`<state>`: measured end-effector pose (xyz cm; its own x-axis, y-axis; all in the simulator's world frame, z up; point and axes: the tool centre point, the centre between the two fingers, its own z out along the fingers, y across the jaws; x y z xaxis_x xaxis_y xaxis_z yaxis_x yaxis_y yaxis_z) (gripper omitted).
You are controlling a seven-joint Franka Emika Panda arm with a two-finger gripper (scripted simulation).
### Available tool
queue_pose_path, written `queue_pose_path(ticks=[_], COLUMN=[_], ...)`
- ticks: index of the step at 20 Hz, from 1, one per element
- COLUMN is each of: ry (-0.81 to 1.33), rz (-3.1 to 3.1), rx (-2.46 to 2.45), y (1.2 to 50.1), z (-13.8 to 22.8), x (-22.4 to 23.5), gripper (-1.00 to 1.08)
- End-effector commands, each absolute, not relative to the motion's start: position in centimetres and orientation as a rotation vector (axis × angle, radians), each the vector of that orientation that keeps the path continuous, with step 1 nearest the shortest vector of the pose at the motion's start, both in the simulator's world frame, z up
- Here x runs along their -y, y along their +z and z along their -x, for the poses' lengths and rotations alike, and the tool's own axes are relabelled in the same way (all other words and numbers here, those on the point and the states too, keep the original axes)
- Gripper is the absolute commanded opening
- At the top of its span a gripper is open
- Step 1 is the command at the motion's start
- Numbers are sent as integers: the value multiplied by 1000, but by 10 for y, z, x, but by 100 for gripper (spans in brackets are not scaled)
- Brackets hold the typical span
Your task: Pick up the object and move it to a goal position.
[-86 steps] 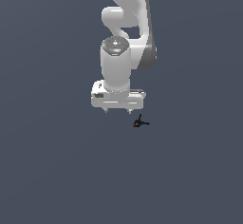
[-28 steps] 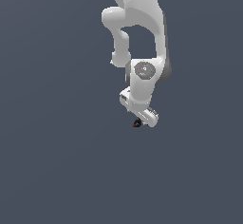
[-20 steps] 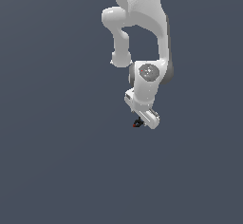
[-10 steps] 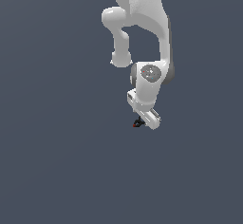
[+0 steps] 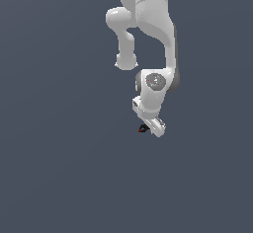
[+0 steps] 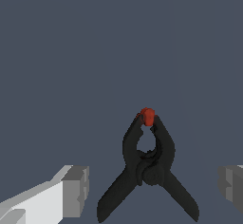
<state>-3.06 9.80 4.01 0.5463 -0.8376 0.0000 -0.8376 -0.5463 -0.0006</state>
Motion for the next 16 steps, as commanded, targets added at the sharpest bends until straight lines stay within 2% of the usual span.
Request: queue_pose_path(ticks=[1,8,9,16], ry=[0,0,0,0], rz=[2762,2761,2761,2761], rx=[-1498,-1499,-1499,-1499], y=[27,13,13,13], z=[31,30,30,30], x=[-98,-98,-98,-98], gripper=[100,100,-100,-100])
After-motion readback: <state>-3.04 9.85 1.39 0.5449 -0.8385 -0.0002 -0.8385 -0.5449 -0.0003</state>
